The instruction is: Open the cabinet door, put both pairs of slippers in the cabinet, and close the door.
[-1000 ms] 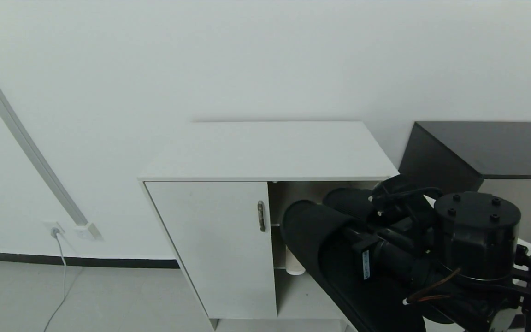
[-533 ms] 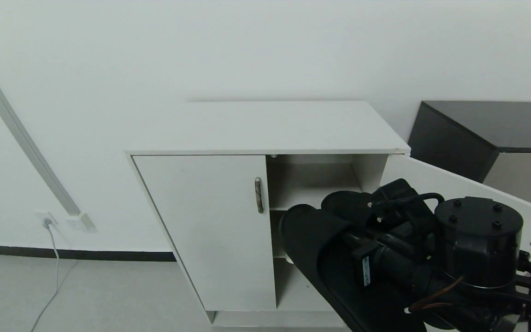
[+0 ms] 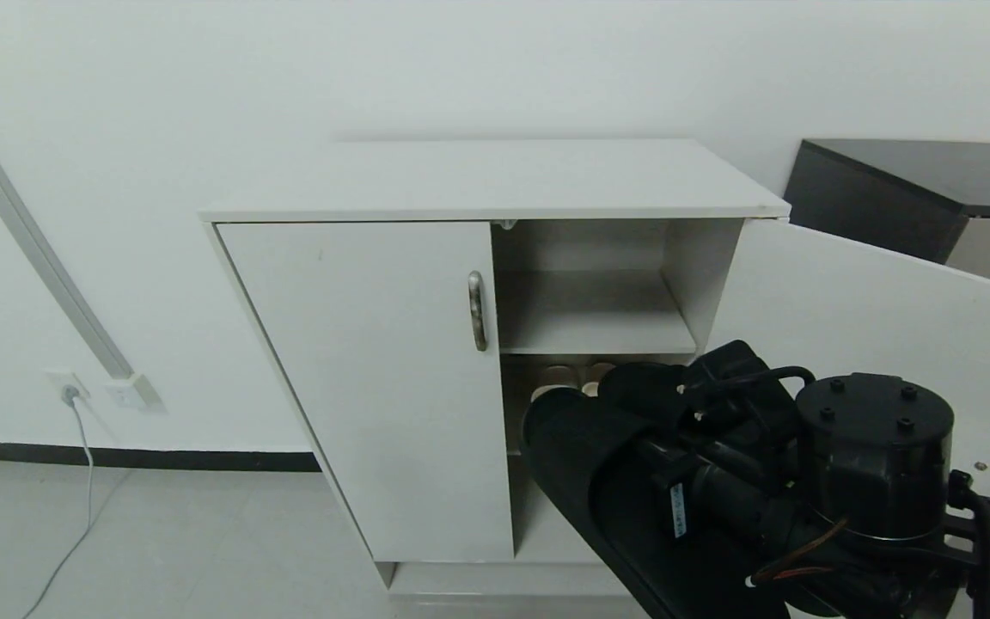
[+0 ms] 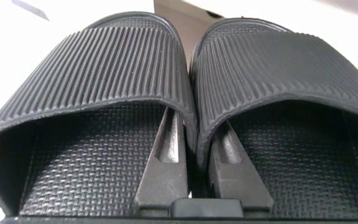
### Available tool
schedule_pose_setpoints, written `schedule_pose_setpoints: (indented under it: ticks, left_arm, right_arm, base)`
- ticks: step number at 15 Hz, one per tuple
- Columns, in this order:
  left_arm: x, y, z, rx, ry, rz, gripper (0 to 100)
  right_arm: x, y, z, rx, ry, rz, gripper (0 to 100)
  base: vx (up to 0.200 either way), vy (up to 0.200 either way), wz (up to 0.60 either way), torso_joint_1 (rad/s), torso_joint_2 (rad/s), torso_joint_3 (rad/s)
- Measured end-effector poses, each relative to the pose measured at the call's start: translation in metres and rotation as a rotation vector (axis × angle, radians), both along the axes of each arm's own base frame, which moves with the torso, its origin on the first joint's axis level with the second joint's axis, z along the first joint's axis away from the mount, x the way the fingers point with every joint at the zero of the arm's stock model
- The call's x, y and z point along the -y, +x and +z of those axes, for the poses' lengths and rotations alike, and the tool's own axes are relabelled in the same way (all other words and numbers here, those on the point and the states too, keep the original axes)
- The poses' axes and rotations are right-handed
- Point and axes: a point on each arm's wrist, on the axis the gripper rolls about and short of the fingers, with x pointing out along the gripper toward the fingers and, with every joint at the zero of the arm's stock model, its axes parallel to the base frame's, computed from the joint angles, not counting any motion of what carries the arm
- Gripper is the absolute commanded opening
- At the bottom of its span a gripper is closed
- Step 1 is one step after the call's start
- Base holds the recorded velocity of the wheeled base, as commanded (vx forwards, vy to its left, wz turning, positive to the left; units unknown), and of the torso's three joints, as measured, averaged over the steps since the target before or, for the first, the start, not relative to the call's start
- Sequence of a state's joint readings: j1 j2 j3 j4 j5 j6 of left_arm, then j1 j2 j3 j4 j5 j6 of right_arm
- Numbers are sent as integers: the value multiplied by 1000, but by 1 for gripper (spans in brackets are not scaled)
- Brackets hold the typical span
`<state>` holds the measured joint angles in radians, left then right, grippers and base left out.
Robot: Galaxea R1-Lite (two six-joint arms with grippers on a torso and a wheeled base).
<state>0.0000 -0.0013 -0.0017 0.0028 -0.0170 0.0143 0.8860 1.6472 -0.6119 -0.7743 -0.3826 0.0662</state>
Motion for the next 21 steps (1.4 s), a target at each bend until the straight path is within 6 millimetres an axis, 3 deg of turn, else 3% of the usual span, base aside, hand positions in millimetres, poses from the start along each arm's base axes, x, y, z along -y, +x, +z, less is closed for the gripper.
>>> schedule_pose_setpoints:
  ticks: [8,12,21]
  left_arm:
    - [0,0,0,-1,0,0,0]
    - [0,0,0,0,1,-1,0]
    - [0,0,0,0,1,-1,0]
  right_arm:
    - [0,1,-1,-3,-6,-1,0]
    - [-2,2,-3,-2,-11,-7,0]
    - [-50,30,38,-45,56,-353,0]
  base:
    - [0,0,0,-60,428,369]
    - [0,0,0,1,86,87]
    - [0,0,0,0,0,0]
